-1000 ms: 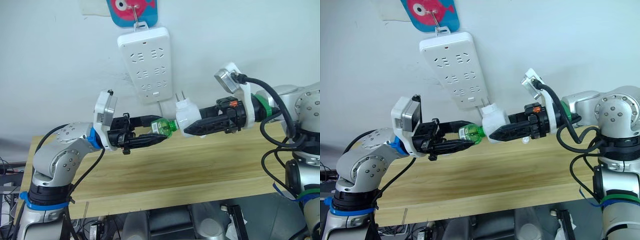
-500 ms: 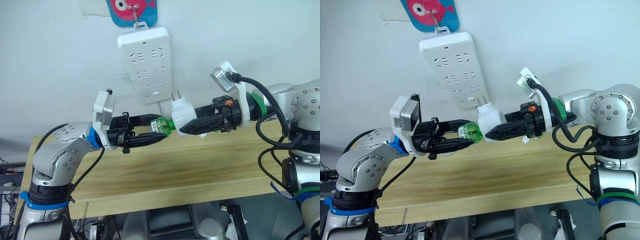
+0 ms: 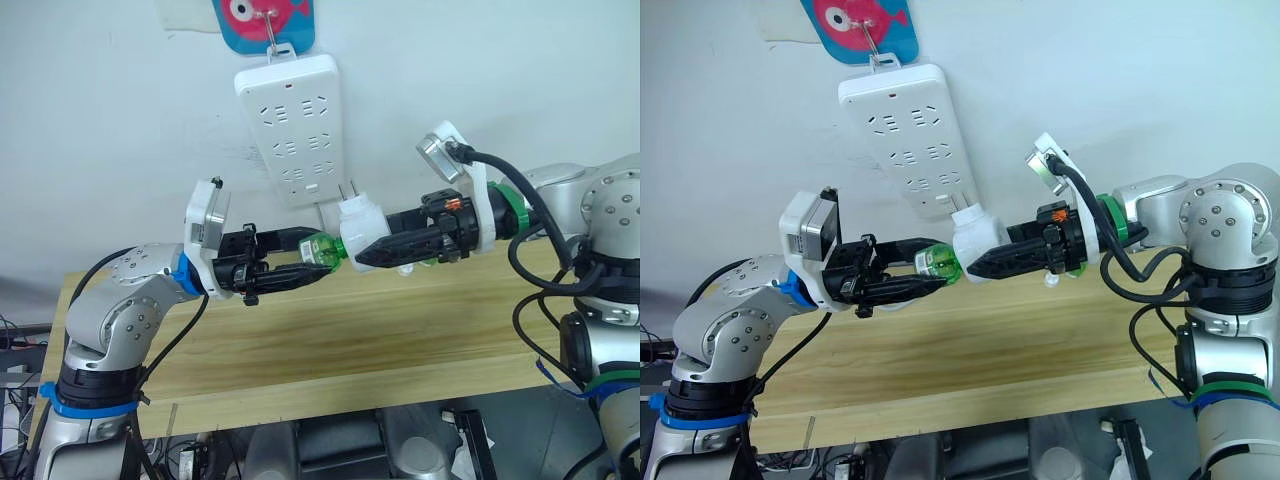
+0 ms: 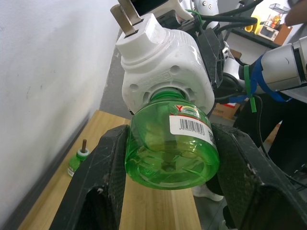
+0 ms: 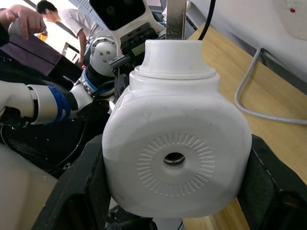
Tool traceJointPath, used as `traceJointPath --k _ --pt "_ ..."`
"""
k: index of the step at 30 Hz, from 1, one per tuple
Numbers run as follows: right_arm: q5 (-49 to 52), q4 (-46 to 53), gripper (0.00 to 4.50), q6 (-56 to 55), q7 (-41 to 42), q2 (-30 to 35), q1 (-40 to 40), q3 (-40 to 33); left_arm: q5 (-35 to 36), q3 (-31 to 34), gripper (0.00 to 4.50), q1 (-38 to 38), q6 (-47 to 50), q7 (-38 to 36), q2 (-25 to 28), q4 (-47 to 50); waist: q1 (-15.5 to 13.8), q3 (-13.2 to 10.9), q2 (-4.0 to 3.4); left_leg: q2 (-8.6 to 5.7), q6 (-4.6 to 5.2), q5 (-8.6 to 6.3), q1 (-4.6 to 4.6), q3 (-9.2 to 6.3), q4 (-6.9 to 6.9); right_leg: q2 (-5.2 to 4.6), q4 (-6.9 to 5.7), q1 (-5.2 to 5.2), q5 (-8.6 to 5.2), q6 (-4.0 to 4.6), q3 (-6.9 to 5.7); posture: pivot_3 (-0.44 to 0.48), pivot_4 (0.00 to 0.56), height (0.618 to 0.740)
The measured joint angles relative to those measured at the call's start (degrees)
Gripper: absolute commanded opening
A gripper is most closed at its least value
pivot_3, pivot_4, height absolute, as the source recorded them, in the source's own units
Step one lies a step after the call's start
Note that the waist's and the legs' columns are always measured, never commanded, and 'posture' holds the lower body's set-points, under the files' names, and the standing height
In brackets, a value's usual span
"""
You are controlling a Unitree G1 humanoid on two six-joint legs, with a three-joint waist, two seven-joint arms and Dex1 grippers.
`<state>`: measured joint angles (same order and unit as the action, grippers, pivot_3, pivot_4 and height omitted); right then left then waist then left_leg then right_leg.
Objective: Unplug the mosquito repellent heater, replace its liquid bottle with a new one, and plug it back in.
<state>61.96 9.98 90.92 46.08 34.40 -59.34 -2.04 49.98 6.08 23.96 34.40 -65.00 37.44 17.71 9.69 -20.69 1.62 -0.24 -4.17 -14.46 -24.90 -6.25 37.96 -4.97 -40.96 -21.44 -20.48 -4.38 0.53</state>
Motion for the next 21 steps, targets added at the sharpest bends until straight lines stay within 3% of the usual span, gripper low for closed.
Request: traceJointPath --k 10,21 --pt "0.16 0.02 2.98 1.1 -1.48 -1.84 -0.3 -1.4 -0.69 0.52 2.28 0.7 -0.1 -0.66 -0.02 -0.28 0.06 0.04 -0.02 0.0 0.0 0.0 0.0 0.0 0.0 0.0 -0.02 -0.01 0.0 0.0 0.0 -0.231 0.285 0.74" --pt "6.92 -1.11 2.98 1.1 -9.97 -3.4 -0.93 -3.22 -1.13 0.95 2.28 1.56 -1.11 -0.48 -1.6 -0.31 0.17 0.05 -0.03 0.0 0.0 0.0 0.0 0.0 0.01 0.0 -0.03 0.0 0.0 0.0 -0.01 -0.231 0.284 0.74"
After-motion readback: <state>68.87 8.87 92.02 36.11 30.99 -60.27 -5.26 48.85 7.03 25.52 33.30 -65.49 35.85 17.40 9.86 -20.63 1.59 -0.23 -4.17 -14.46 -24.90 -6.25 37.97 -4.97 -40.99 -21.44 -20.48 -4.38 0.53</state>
